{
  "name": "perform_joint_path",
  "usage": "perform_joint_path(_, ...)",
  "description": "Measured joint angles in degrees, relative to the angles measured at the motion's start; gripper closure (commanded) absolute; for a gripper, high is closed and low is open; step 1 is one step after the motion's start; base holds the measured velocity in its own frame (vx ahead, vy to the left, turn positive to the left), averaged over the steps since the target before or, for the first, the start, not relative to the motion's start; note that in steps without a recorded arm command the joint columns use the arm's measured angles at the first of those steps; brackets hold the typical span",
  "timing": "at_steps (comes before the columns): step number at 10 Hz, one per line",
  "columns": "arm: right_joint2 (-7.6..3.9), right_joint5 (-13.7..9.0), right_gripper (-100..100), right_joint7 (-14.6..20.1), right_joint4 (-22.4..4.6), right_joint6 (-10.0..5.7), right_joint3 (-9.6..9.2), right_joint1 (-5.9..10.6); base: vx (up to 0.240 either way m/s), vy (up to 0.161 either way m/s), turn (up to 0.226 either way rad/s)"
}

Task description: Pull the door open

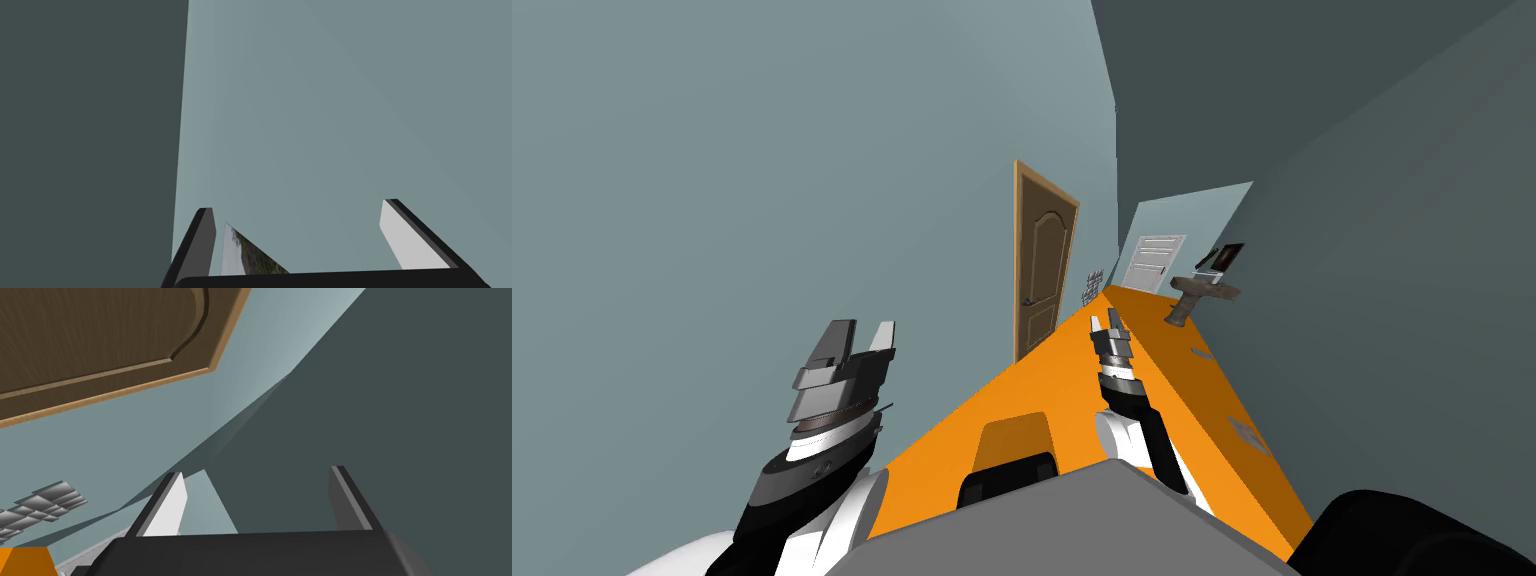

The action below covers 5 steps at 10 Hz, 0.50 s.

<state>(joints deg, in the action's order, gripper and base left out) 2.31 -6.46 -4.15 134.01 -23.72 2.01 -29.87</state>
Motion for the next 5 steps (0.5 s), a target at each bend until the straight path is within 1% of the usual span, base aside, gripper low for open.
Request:
perform_joint_path(1,-0.2,0.15,-100,-0.03,-1.19,0.01,0.01,0.78,0.05,-0.069,0.105)
perform_joint_path(3,-0.95,0.19,-100,0.29,-4.07,-0.69,0.32,1.94,0.05,-0.087,0.068)
perform_joint_path(5,-1.38,0.43,-100,0.41,-6.56,-1.06,0.3,3.06,0.061,-0.082,0.106)
